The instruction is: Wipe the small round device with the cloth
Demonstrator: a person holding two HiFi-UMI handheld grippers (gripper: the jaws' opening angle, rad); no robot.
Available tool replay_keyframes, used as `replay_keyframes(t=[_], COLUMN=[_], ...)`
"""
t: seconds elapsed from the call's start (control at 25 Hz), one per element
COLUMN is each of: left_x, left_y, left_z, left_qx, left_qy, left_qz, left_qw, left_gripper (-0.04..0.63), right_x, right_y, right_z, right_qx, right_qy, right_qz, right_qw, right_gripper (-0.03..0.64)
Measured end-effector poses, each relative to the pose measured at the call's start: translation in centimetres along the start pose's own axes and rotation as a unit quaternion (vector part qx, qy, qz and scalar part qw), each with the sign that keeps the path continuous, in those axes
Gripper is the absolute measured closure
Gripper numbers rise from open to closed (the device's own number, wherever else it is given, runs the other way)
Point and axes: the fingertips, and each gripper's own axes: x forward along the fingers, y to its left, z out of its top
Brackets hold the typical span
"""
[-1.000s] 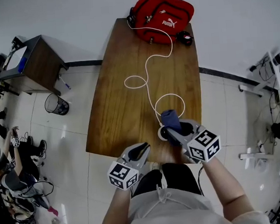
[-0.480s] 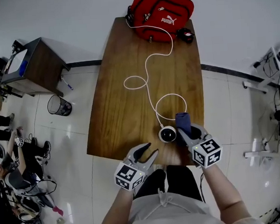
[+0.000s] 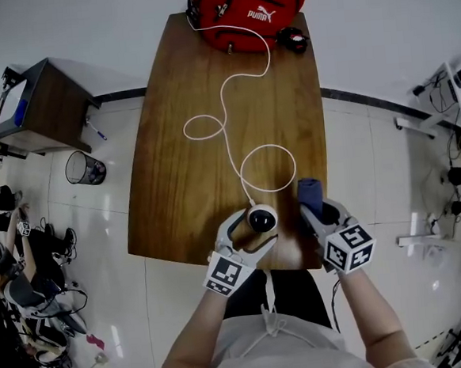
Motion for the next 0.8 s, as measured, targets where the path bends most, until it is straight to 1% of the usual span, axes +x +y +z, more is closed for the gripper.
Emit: replay_keyframes(t=[0.12,0.32,0.52,0.68,0.8], left_x=[1.1,2.6,3.6,4.1,4.1], left_y=[0.1,0.4,0.3,0.8,0.9], left_z=[0.0,-0.4,0.3,0.4,0.1], left_qx=[0.009,-0.010,0.007,0.008,0.005], left_qy=[-0.009,-0.023,-0.033,-0.033,-0.015], left_qz=[0.001,-0.012,-0.014,-0.011,-0.008], left_qw=[0.9999,0.9996,0.9993,0.9994,0.9998], left_gripper=[0.204,0.206,0.208,0.218,0.218], right_x=[-0.1,0.3,0.7,0.7,0.3], right_y=[0.1,-0.5,-0.8,-1.1,-1.0], right_z=[0.4,1.1,0.4,0.4,0.5], right_qx=[-0.017,-0.020,-0.014,-0.010,-0.010], right_qy=[-0.003,-0.010,-0.007,-0.005,0.001], right_qz=[0.017,0.028,0.031,0.029,0.031], right_qw=[1.000,0.999,0.999,1.000,0.999], right_gripper=[0.512,0.512,0.512,0.512,0.512])
